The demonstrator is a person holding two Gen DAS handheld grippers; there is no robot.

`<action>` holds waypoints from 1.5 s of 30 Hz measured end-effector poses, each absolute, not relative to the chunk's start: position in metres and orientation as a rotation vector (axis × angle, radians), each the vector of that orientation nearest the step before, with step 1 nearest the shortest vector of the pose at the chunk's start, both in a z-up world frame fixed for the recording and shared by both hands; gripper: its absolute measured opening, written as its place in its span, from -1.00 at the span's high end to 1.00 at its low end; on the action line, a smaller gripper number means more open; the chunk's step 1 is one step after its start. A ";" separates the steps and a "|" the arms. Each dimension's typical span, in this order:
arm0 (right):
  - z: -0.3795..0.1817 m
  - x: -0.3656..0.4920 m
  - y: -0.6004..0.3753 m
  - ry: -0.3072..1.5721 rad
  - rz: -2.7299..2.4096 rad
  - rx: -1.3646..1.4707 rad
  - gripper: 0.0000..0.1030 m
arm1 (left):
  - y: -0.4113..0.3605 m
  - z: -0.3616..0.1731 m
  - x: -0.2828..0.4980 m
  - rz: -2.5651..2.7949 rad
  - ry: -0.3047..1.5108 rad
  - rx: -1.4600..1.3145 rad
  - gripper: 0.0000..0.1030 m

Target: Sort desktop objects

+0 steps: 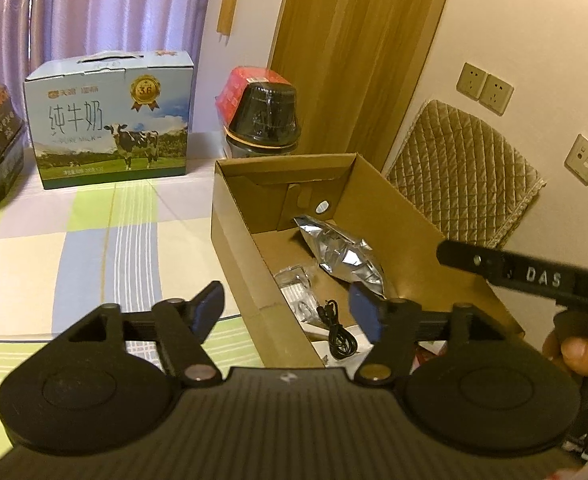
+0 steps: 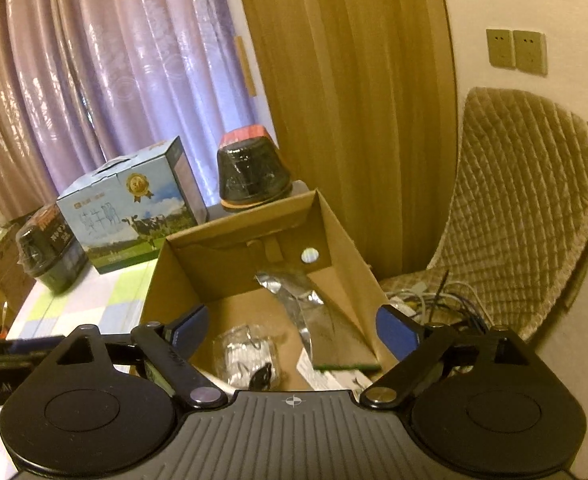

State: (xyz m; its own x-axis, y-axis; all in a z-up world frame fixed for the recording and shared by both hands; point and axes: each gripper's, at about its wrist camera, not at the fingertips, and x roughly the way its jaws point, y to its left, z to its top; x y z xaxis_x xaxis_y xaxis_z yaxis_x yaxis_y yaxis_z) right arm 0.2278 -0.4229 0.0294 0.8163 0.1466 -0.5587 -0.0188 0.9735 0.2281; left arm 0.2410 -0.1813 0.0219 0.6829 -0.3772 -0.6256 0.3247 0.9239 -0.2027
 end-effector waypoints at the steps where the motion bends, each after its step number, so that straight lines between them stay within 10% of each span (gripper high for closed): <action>1: 0.030 0.224 -0.424 0.610 0.088 0.218 -0.74 | -0.181 0.024 0.237 -0.390 0.716 -0.076 -0.33; 14: 0.063 0.162 -0.425 0.602 0.080 0.193 -0.96 | -0.185 0.053 0.180 -0.346 0.681 -0.043 -0.97; 45: 0.096 0.021 -0.424 0.646 0.043 0.193 -0.96 | -0.181 0.080 0.068 -0.289 0.749 -0.086 -0.97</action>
State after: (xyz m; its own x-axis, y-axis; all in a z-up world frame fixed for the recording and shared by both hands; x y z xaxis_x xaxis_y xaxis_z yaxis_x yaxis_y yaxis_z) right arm 0.0206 -0.4243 0.0957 0.7981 0.0995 -0.5942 0.0206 0.9812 0.1919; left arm 0.0684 -0.1812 0.0803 0.6947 -0.2893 -0.6585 0.2281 0.9569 -0.1798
